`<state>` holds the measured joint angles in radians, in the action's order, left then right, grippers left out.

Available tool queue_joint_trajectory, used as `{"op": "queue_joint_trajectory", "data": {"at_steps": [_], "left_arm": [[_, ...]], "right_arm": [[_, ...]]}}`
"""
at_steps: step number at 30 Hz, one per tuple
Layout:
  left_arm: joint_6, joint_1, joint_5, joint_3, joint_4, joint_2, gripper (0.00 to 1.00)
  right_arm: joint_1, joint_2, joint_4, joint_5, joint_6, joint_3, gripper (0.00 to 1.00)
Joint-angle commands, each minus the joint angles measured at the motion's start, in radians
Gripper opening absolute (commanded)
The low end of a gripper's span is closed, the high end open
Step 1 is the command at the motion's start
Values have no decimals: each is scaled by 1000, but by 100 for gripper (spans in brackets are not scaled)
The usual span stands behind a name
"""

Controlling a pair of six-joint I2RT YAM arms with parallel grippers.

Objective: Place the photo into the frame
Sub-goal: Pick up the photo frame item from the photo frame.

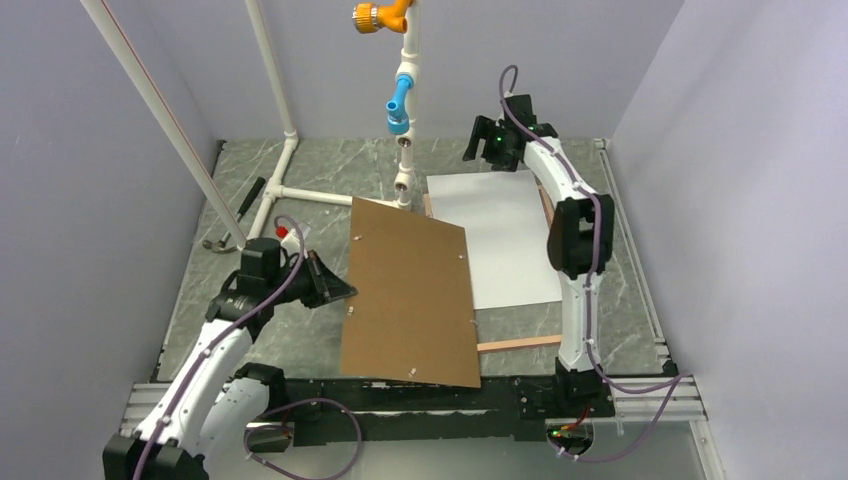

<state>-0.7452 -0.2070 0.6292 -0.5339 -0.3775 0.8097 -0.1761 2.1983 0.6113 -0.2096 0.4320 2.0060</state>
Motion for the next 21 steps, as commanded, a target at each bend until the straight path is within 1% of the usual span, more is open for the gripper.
{"op": "queue_joint_trajectory", "data": {"at_steps": [1, 5, 9, 13, 18, 21], "left_arm": [[131, 26, -11, -117, -181, -106, 0], [150, 46, -43, -207, -285, -188, 0], [150, 60, -77, -284, -358, -235, 0], [157, 66, -127, -357, -415, -266, 0], [150, 68, -190, -420, -491, -293, 0], [137, 67, -233, -436, -520, -304, 0]], "right_arm": [[-5, 159, 106, 103, -42, 234, 86], [-11, 259, 79, 150, -58, 347, 86], [-13, 303, 1, 180, -75, 356, 86], [-18, 362, -44, 203, -108, 413, 86], [-23, 412, -87, 187, -125, 451, 86], [-30, 412, -128, 176, -140, 439, 86]]}}
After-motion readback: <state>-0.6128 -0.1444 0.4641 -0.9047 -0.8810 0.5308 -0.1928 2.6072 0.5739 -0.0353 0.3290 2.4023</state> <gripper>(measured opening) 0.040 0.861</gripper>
